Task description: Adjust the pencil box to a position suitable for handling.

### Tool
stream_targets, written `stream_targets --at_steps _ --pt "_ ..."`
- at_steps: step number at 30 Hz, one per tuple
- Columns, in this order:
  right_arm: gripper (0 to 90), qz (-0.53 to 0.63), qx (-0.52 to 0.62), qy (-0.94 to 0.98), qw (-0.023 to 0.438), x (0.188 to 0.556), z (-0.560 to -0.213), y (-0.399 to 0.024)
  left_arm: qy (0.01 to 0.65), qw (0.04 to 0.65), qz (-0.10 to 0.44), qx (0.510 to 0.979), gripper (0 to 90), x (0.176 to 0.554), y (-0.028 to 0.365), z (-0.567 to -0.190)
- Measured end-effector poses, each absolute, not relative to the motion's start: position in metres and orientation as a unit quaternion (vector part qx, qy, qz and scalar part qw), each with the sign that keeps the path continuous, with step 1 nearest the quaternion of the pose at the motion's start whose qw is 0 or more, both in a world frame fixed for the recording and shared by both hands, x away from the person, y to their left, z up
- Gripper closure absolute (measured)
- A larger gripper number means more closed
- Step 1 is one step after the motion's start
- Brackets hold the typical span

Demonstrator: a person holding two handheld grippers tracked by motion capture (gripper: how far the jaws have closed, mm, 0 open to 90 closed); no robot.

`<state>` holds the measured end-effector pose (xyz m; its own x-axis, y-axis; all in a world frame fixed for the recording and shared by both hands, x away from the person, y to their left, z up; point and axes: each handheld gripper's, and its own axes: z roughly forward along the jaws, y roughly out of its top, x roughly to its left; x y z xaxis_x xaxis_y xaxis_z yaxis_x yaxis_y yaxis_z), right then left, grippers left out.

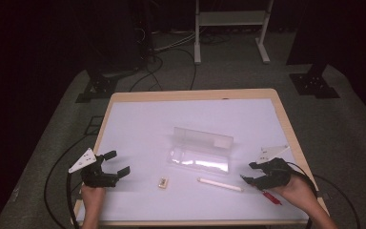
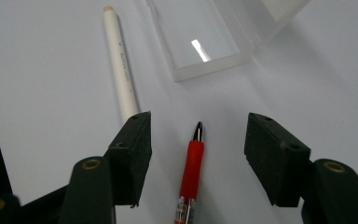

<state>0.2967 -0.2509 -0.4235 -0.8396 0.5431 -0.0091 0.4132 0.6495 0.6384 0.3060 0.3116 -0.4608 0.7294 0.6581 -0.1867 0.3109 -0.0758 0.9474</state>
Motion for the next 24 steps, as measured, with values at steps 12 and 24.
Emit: stream_targets --at_steps 12,24 --pt "45.9 0.315 0.279 0.901 0.101 0.284 -0.428 -0.265 0.338 0.591 0.148 0.717 0.0 0.306 0.311 -0.461" --pt "53.3 0.306 0.291 0.901 0.101 0.273 -0.444 -0.275 0.339 0.59 0.147 0.718 0.0 0.306 0.312 -0.461"
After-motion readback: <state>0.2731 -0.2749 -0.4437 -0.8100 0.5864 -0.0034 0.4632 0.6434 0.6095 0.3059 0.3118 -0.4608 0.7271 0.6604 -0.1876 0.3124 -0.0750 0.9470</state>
